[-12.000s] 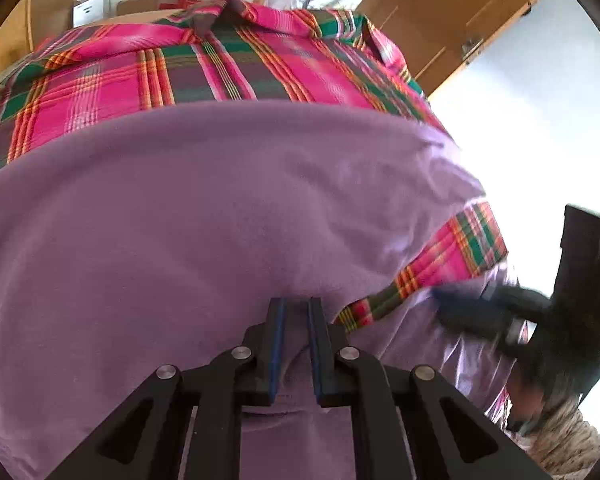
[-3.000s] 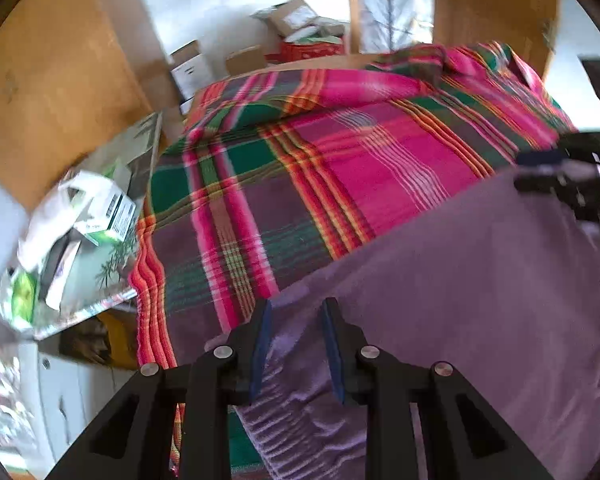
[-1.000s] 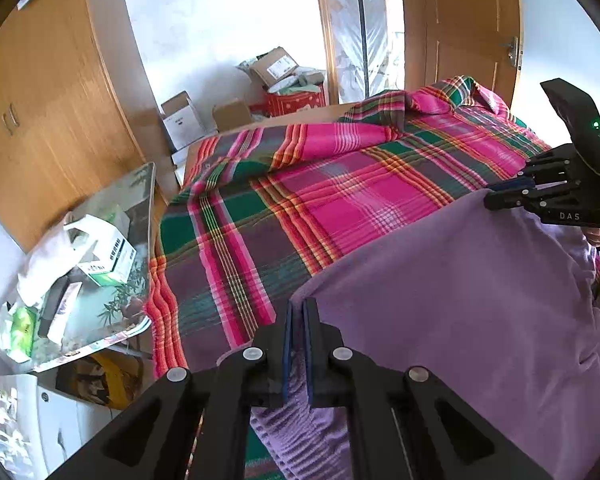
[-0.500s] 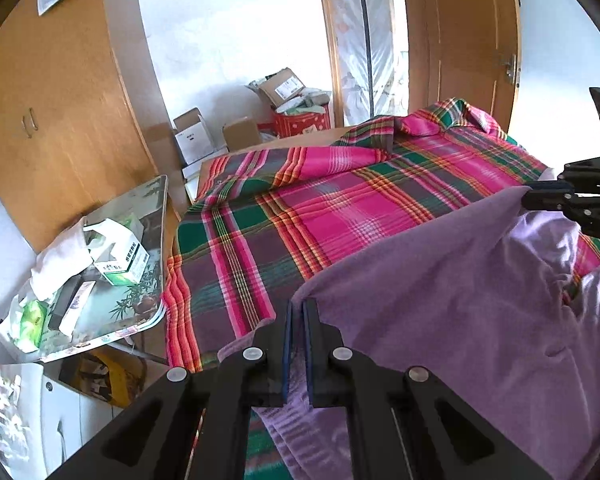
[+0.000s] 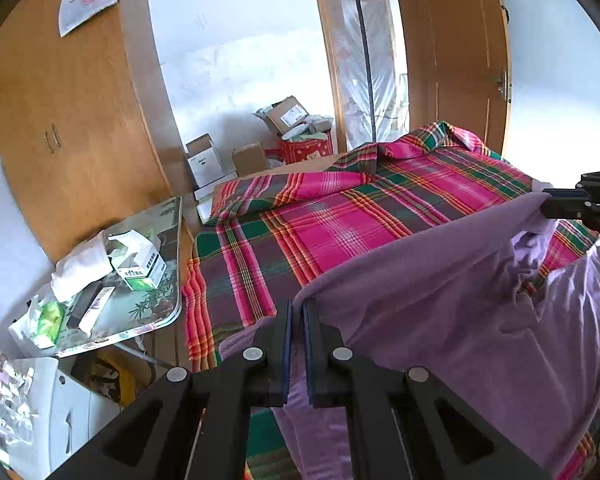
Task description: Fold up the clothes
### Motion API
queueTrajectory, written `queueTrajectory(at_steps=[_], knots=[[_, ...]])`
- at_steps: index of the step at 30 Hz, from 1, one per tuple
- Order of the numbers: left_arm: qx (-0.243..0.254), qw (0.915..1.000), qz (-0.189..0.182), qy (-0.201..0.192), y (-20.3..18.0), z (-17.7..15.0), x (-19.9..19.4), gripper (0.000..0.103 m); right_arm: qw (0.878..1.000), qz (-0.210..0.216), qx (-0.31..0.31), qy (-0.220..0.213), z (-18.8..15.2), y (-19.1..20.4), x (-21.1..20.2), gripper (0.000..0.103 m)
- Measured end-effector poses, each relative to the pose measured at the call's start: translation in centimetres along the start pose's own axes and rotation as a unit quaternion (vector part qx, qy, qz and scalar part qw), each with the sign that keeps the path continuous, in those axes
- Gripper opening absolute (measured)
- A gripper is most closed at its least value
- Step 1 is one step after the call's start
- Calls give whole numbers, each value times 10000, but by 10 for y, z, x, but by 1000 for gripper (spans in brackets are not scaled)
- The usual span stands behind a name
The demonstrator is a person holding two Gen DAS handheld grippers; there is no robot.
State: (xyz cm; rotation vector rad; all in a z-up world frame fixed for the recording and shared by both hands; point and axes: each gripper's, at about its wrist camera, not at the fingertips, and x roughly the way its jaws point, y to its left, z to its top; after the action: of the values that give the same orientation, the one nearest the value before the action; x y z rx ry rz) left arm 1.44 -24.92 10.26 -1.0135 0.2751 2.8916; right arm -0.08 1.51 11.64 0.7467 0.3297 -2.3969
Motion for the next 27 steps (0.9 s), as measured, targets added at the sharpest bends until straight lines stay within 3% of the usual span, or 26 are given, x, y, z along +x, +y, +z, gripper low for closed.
queueTrajectory(at_steps=[9,27], knots=[[-1,9998,102,-157,-11,-22,-38,6,9999,-49,-88,-127,-21,28,-36,8],[-226,9997,47,-110,-25,-88,-76,6,9998,65,-160,68,-79,71,-63,8]])
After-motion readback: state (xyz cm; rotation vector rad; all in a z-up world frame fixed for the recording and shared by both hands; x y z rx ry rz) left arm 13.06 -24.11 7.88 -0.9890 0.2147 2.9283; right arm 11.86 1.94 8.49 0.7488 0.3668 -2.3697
